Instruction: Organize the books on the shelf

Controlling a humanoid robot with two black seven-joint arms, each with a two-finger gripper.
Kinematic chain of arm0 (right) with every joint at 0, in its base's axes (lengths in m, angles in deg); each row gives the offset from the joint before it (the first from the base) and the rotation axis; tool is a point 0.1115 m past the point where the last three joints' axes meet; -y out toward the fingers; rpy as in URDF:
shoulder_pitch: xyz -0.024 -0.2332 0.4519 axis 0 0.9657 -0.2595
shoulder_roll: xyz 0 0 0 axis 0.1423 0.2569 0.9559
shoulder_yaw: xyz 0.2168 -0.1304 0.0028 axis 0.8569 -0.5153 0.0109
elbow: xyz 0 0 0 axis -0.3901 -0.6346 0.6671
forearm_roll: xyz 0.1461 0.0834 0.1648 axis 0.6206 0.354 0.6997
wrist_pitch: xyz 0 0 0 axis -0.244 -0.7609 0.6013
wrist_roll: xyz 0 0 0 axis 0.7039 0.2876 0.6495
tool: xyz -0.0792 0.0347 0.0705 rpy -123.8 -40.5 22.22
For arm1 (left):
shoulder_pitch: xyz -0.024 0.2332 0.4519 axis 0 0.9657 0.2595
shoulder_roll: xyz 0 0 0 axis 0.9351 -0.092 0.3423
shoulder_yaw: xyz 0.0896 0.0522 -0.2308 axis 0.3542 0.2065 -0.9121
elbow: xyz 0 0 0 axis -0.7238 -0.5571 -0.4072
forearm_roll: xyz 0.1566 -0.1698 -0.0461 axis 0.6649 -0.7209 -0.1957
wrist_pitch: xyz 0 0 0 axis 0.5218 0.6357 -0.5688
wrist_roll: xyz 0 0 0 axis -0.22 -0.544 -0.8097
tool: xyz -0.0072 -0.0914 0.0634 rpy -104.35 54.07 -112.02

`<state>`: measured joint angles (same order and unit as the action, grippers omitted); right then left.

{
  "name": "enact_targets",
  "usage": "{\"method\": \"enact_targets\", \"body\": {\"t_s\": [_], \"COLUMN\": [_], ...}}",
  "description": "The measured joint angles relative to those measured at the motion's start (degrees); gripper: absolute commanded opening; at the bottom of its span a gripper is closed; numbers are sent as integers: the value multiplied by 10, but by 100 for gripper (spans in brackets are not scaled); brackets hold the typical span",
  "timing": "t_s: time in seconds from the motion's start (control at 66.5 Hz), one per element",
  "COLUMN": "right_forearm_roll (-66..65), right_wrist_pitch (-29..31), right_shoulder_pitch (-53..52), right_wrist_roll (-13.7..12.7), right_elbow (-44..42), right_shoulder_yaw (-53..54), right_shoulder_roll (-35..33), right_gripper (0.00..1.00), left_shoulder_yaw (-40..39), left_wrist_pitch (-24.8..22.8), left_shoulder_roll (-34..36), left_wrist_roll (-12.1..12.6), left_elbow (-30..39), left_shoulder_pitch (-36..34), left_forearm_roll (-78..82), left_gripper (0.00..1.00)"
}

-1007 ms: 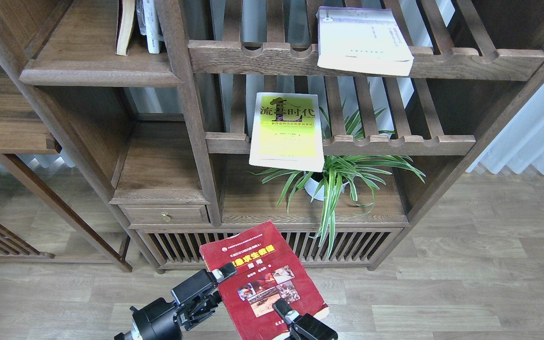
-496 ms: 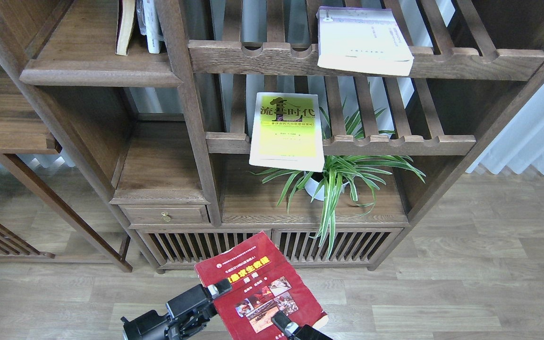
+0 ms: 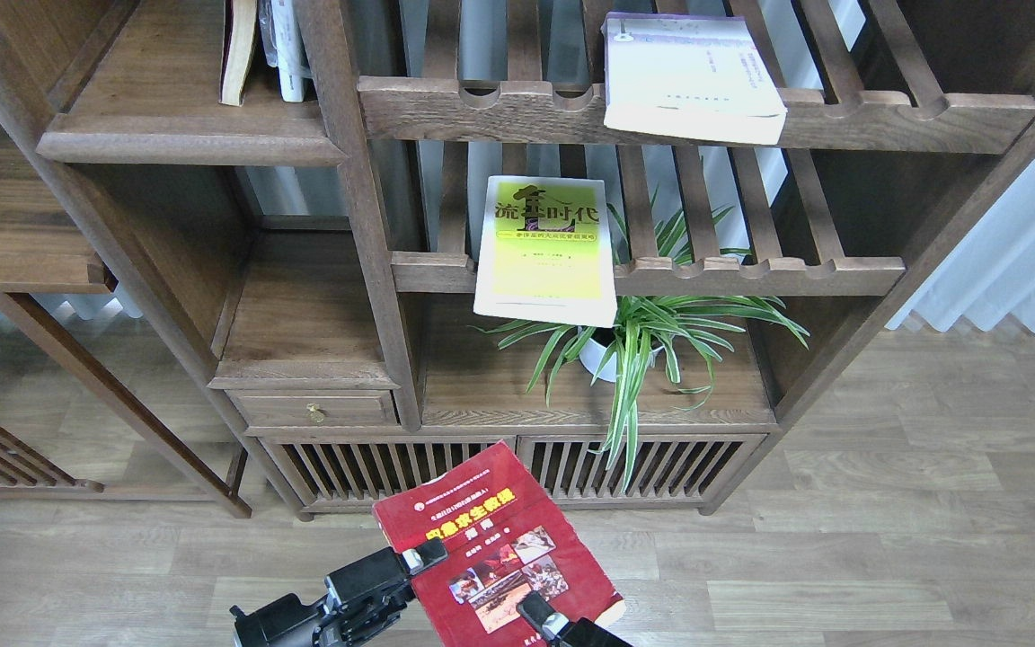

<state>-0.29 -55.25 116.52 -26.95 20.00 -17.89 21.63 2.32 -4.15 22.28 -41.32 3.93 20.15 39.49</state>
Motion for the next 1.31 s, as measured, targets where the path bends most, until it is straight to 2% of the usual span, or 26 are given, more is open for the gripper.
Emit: {"method": "enact_targets", "body": {"t_s": [0.18,0.286,0.376,0.526,0.691,0.736,0.781,1.187,1.262,1.277,1.307], "right_forearm_roll": [0,0,0,0,0,0,0,0,0,0,0], "right_wrist_pitch": [0,0,0,0,0,0,0,0,0,0,0], "right_shoulder_pitch": [0,0,0,0,0,0,0,0,0,0,0], "right_wrist_roll": [0,0,0,0,0,0,0,0,0,0,0], "right_elbow": [-2,-3,-4,-4,-5,-5,-5,-6,-8,-8,-9], "right_shoulder_yaw": [0,0,0,0,0,0,0,0,0,0,0], "right_shoulder_roll": [0,0,0,0,0,0,0,0,1,1,2], "right_gripper": [4,4,4,4,4,4,4,5,15,23,31], "left_shoulder_yaw": [-4,-4,-5,-8,-16,-17,-17,-17,-17,-17,-17], "left_wrist_pitch": [0,0,0,0,0,0,0,0,0,0,0], "left_shoulder_roll": [0,-1,-1,-2,-1,-1,-1,-6,-2,-2,-1], "left_wrist_roll": [0,0,-1,3,5,6,6,6,6,6,6], "left_elbow": [0,0,0,-1,-1,-1,-1,5,6,6,6], "left_shoulder_pitch": [0,0,-1,-5,-6,-6,-6,-3,0,1,2], "left_forearm_roll": [0,0,0,1,1,1,1,10,14,15,16], "left_gripper": [75,72,58,47,22,11,6,4,4,4,4]}}
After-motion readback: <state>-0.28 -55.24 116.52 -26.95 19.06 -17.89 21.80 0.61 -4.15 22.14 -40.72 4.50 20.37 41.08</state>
